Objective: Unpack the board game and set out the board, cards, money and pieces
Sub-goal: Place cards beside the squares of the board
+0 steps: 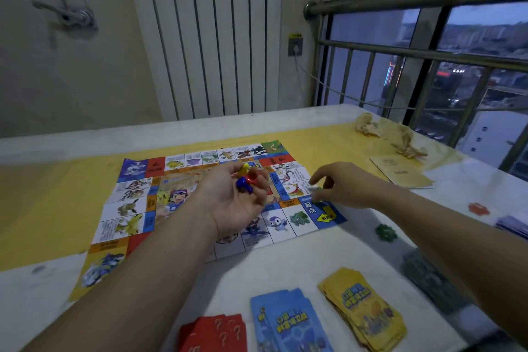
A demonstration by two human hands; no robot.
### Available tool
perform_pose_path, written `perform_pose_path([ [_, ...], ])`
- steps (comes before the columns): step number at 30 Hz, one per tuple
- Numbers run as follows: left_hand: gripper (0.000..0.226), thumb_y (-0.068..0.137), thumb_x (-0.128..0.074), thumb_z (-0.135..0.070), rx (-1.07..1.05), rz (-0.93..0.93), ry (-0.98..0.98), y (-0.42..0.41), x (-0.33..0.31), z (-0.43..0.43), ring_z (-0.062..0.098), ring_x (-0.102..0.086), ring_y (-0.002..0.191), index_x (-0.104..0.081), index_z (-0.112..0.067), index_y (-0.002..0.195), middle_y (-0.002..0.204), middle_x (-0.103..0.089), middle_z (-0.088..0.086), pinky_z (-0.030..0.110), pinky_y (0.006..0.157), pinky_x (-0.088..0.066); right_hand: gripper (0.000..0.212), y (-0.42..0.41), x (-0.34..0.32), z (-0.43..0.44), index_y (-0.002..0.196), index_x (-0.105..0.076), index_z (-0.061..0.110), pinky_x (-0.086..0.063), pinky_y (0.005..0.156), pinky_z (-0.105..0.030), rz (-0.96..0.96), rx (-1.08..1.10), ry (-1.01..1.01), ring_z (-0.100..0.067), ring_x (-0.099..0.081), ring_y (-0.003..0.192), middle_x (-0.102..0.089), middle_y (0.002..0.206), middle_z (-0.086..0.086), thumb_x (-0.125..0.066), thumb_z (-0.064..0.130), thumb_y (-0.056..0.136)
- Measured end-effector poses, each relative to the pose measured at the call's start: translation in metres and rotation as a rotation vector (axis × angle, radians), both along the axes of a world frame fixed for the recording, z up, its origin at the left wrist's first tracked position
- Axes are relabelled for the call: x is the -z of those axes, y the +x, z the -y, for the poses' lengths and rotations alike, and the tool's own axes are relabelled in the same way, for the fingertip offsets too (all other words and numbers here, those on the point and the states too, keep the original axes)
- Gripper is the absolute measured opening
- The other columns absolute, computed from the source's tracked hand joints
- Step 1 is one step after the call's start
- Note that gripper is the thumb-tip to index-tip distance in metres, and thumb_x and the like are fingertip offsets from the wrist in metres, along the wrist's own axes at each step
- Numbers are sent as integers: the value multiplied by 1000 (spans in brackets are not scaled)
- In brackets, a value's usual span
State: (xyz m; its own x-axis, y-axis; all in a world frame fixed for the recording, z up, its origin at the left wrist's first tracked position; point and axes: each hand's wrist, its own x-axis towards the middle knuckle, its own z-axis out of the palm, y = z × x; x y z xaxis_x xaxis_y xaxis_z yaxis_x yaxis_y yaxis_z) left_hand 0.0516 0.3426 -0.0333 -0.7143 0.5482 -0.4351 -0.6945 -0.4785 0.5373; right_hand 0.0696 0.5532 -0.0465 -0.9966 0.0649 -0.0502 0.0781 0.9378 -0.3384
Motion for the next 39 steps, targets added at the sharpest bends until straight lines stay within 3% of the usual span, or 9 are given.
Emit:
perform_pose_path([
  [5, 33, 96, -40, -26, 53, -53, -71, 5, 3, 0, 7, -29, 37, -49, -9, 69, 53, -37, -3, 14, 34, -21, 29, 13, -36, 17, 113, -66, 22, -36, 53, -10, -309, -20, -123, 1, -51, 67, -57, 78, 12, -61, 37, 89],
  [10, 37, 98, -43, -31, 176, -173, -124, 16, -6, -2, 4, -20, 35, -49, -11, 68, 49, -25, -6, 15, 38, -11, 28, 33, -56, 59, 112, -69, 20, -36, 57, 0, -312, -294, -157, 22, -46, 58, -59, 80, 13, -68, 28, 86],
  [16, 37, 99, -39, -37, 247, -382, -277, 25, -15, -5, 4, -18, 34, -43, -18, 68, 47, -24, -7, 15, 37, -12, 20, 39, -55, 61, 99, -73, 15, -36, 55, -6, -428, -249, -271, 13, -49, 57, -57, 71, 19, -74, 20, 80],
  [19, 36, 100, -39, -38, 250, -433, -307, 29, -18, -8, 5, -19, 35, -46, -18, 70, 47, -24, -7, 15, 36, -14, 6, 44, -49, 57, 83, -71, 23, -31, 47, -10, -502, -223, -369, 0, -41, 47, -54, 51, 21, -74, 18, 79],
  [22, 35, 100, -39, -36, 219, -356, -258, 27, -14, -8, 4, -19, 35, -59, -13, 81, 49, -26, -6, 14, 35, -15, 5, 41, -42, 38, 83, -72, 20, -29, 44, -11, -486, -107, -411, -2, -39, 46, -56, 53, 18, -74, 23, 79],
  [28, 25, 99, -38, -20, -55, -67, -79, 14, -4, -3, 6, -29, 50, -56, -5, 89, 64, -38, -3, 13, 36, -27, 9, 30, -5, 1, 83, -71, 14, -34, 50, -12, -123, 118, -99, -3, -52, 64, -59, 68, 11, -72, 22, 82],
  [33, 20, 95, -38, -5, -65, 12, -25, 19, -3, -4, 15, -48, 65, -52, 9, 92, 79, -54, 15, 19, 58, -46, 14, 21, 11, 2, 86, -69, 15, -39, 55, -16, -127, 150, -48, -13, -57, 76, -62, 79, 2, -74, 25, 80],
  [35, 22, 96, -37, -5, -36, 18, 4, 20, -3, -5, 20, -54, 70, -50, 12, 100, 86, -57, 20, 23, 58, -55, 20, 24, 9, 1, 91, -67, 16, -38, 55, -14, -160, 154, -46, -11, -56, 75, -62, 81, 3, -74, 30, 80],
  [39, 31, 98, -36, -8, 21, 32, 67, 22, 0, -8, 28, -62, 80, -44, 14, 119, 100, -61, 26, 38, 61, -56, 15, 33, -13, 4, 93, -68, 19, -35, 55, -8, -333, 115, -93, 2, -52, 71, -66, 87, 5, -66, 32, 86],
])
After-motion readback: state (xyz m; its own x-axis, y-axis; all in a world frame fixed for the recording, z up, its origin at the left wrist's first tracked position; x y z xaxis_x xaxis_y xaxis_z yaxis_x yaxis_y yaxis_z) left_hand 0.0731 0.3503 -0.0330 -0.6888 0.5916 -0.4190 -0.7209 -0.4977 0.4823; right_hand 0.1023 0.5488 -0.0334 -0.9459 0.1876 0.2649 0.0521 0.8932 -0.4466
